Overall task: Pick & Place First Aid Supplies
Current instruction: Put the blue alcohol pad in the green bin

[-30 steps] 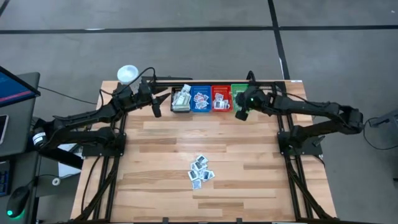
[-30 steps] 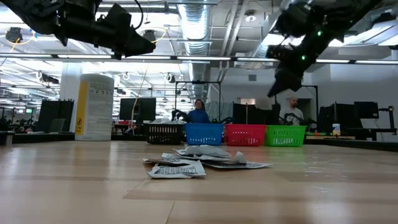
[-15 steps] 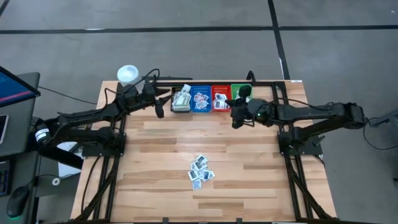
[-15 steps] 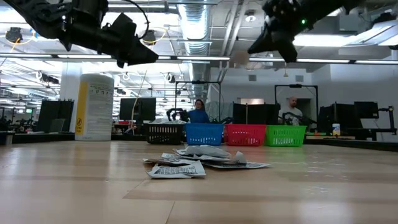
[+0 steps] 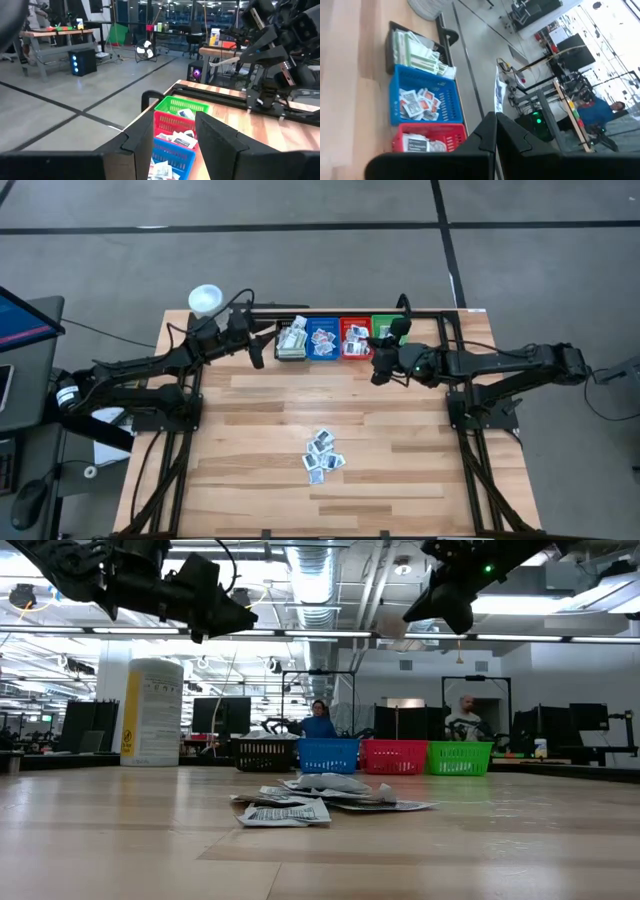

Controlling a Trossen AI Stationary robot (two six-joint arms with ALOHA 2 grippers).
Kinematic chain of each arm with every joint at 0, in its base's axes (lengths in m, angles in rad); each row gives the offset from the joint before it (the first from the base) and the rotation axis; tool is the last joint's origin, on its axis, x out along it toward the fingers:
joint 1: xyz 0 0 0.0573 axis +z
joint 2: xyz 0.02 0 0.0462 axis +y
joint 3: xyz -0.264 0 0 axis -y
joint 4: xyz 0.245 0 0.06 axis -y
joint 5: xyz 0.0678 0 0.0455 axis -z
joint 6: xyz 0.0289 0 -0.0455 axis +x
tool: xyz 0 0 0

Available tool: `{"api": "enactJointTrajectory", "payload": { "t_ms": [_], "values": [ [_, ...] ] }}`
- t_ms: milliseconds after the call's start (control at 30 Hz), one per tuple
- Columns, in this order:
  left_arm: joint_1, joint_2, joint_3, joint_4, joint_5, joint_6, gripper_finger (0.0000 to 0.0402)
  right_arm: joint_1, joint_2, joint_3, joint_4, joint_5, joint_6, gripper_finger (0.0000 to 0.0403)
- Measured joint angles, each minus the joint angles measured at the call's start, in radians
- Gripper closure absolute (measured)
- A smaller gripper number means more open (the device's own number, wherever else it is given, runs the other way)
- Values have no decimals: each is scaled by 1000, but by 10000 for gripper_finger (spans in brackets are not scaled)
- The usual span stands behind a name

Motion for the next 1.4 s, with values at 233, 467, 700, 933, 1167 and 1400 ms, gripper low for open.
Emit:
{"api": "enactJointTrajectory", "payload": {
  "t_ms": [233,467,700,933,1167,1400],
  "values": [
    [-28,0,0,13,0,0,256,83,0,0,1,55,45,403],
    [-59,0,0,15,0,0,256,114,0,0,3,66,77,403],
    [-63,0,0,34,0,0,256,151,0,0,6,79,107,403],
    [-64,0,0,88,0,-44,256,190,0,0,9,118,108,403],
    [-65,0,0,122,0,-45,256,209,1,0,5,134,170,403],
    [-65,0,0,133,0,-77,256,221,1,0,5,144,187,403]
  ]
}}
